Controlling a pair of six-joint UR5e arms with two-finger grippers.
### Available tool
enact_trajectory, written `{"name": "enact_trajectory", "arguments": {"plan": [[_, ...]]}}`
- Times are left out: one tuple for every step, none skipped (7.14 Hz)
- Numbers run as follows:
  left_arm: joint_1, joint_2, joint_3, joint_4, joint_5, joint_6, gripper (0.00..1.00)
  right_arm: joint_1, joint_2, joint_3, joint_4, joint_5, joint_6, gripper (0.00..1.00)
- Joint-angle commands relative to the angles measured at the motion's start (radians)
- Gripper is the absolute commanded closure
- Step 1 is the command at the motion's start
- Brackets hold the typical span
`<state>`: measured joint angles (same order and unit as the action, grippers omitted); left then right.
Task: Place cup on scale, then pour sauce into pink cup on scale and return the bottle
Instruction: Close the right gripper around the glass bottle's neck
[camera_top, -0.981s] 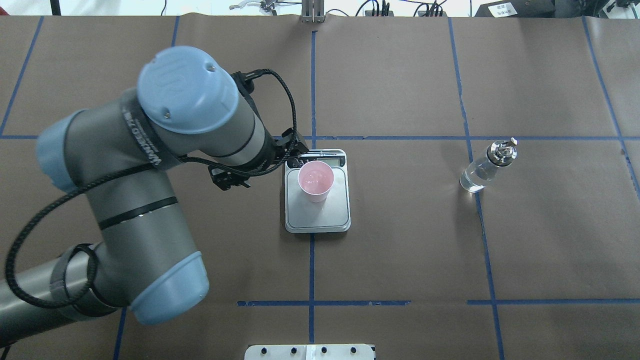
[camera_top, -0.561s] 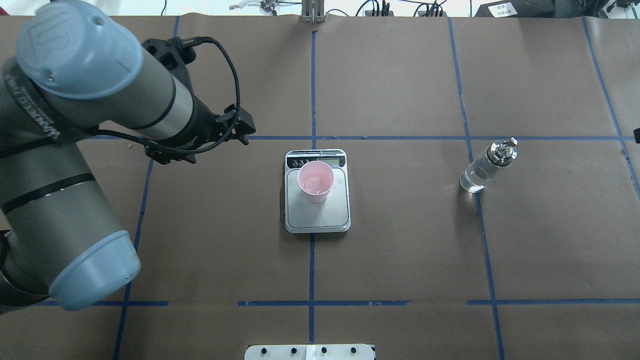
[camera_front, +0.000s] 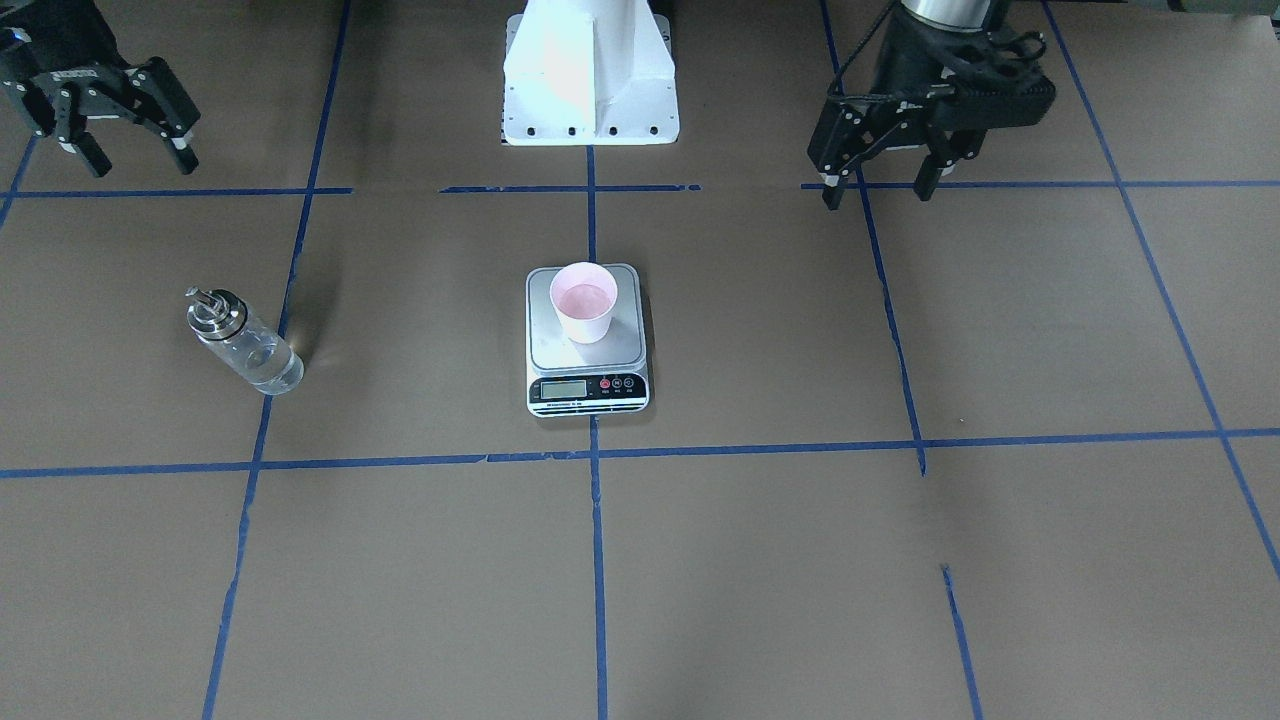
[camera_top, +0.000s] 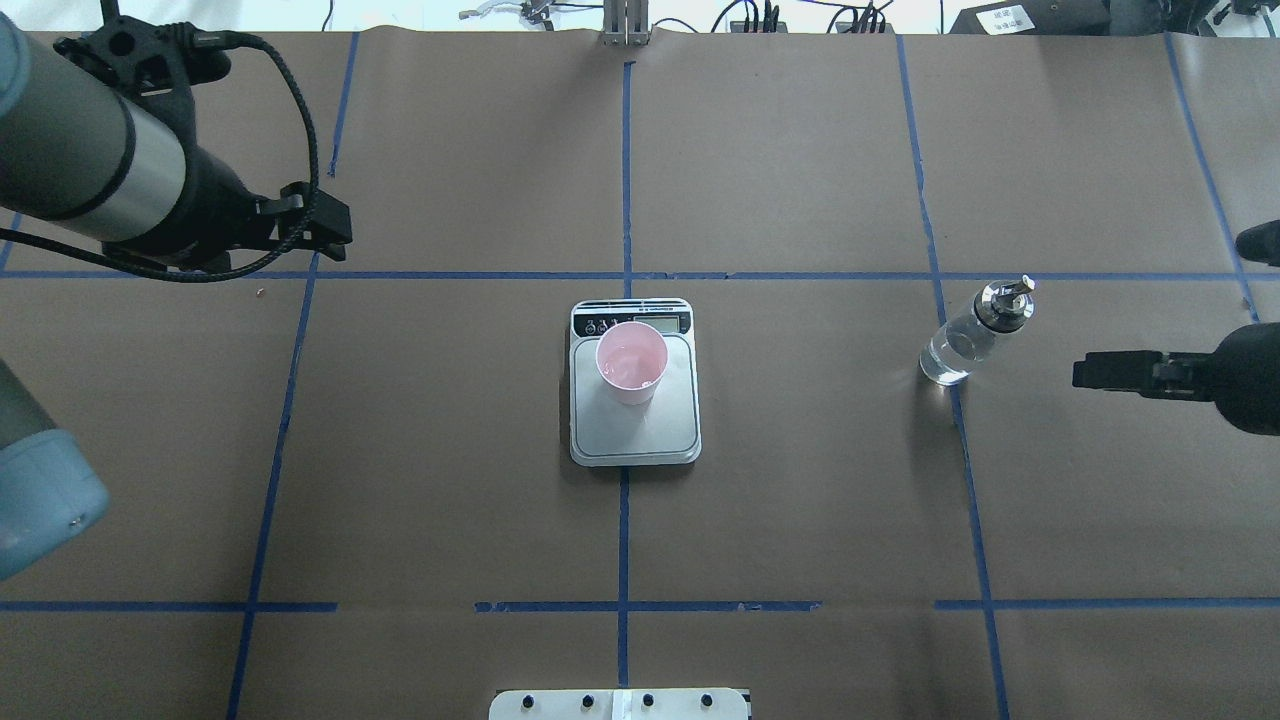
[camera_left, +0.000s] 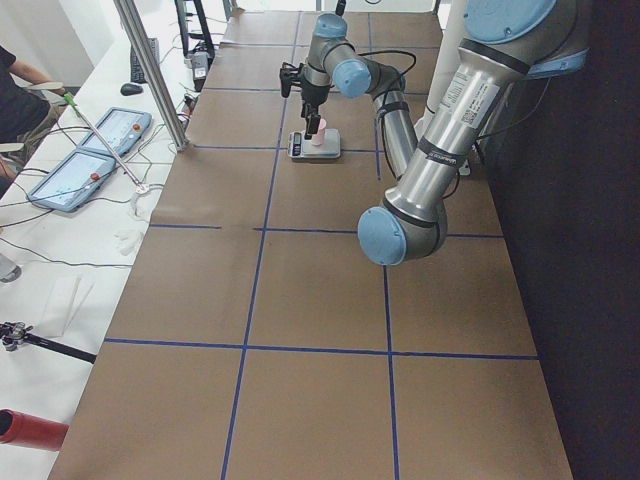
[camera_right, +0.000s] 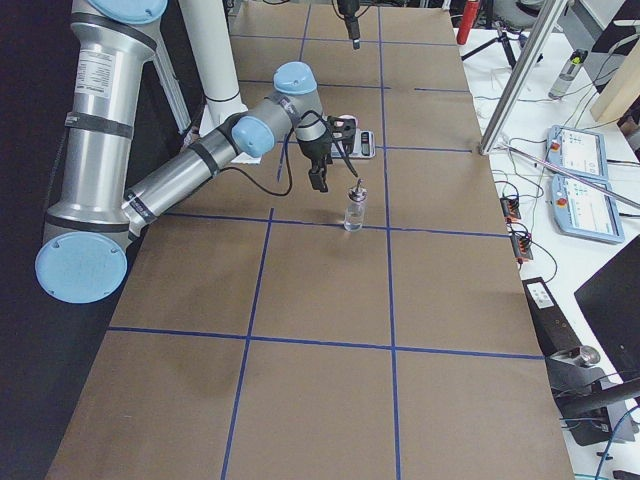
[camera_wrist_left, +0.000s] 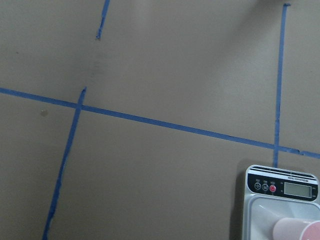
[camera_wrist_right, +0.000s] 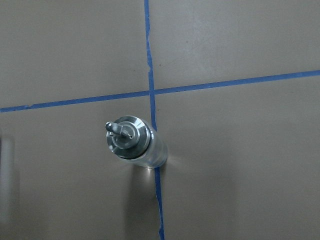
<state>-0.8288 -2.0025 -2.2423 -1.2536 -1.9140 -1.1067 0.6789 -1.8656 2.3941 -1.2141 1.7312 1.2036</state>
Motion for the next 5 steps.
{"name": "enact_trajectory", "arguments": {"plan": [[-0.073,0.133,-0.017,-0.010,-0.040,0.275,0.00,-0.142,0.002,-0.044,0.045,-0.203,0.050,0.00],[-0.152,0.193,-0.008,-0.016,-0.083,0.497,0.00,-0.142,0.034,-0.065,0.062,-0.226,0.051,0.00],[-0.203,0.249,-0.002,-0.024,-0.100,0.624,0.00,-0.141,0.077,-0.125,0.108,-0.234,0.060,0.00],[-0.226,0.295,0.018,-0.065,-0.100,0.669,0.00,-0.141,0.074,-0.145,0.131,-0.263,0.056,0.00],[-0.237,0.405,0.056,-0.219,-0.099,0.732,0.00,-0.151,0.074,-0.163,0.133,-0.327,0.045,0.00]]}}
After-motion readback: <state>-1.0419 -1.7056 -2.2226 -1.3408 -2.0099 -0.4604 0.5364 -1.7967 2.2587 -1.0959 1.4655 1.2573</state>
